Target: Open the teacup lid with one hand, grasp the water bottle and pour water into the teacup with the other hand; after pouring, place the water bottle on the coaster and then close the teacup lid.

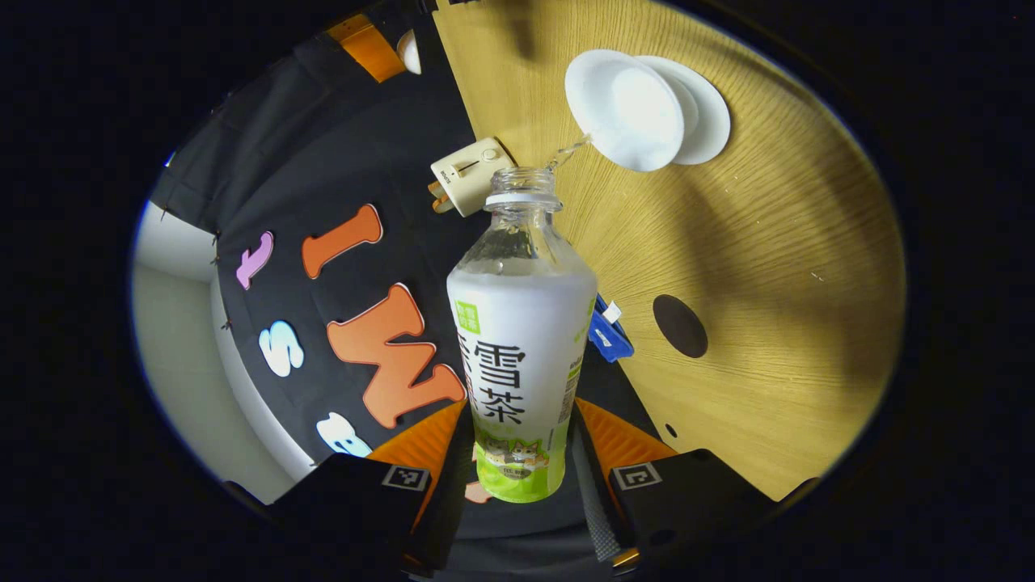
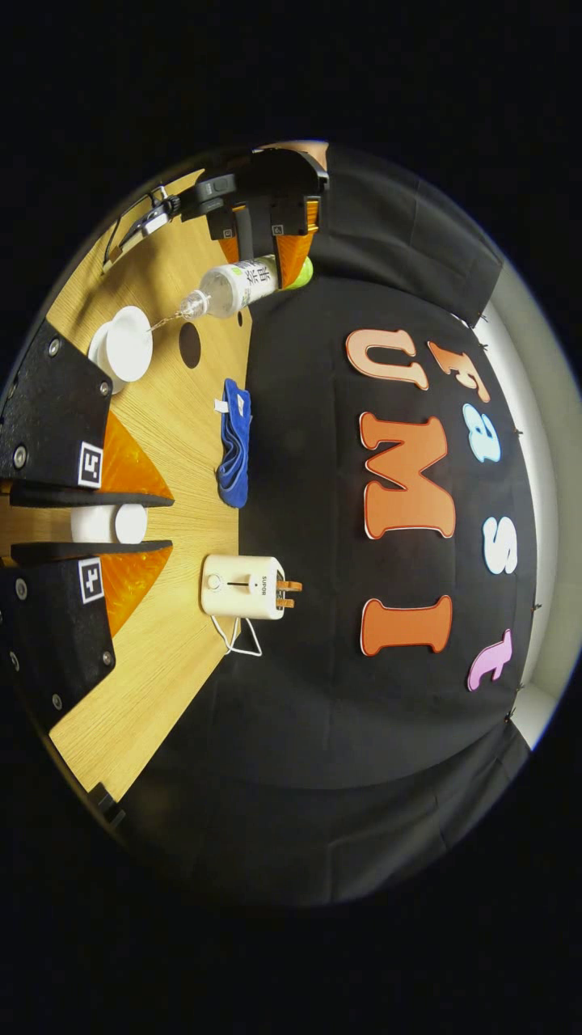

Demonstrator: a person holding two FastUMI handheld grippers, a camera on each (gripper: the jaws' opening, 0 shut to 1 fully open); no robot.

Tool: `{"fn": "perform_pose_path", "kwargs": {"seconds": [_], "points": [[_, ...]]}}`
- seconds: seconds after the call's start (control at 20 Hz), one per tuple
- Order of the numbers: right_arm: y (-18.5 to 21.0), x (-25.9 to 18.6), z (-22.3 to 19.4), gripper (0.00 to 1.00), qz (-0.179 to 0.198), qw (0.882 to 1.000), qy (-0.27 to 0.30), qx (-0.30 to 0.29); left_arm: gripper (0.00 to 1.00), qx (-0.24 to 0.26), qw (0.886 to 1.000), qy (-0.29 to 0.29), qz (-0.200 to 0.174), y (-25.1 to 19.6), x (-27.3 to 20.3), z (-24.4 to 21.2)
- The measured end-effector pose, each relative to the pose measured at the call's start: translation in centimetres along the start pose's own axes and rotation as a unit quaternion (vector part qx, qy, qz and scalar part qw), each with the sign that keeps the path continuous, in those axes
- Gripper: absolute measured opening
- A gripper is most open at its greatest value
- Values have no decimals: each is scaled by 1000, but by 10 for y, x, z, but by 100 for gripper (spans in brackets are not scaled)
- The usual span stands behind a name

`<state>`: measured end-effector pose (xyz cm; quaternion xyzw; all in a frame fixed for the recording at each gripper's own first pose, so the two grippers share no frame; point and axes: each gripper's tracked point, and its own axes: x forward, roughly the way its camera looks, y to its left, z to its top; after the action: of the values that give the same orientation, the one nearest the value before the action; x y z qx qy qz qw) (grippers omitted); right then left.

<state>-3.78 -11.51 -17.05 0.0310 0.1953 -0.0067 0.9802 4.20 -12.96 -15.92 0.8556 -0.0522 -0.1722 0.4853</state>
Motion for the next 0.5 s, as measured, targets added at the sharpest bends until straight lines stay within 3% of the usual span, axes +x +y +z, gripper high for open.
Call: {"fn": "perform_pose_path", "kwargs": {"seconds": [0.5], "points": [[6, -1, 2, 17, 8, 1000, 0, 0, 65, 52, 998, -4, 26, 29, -4, -4]]}}
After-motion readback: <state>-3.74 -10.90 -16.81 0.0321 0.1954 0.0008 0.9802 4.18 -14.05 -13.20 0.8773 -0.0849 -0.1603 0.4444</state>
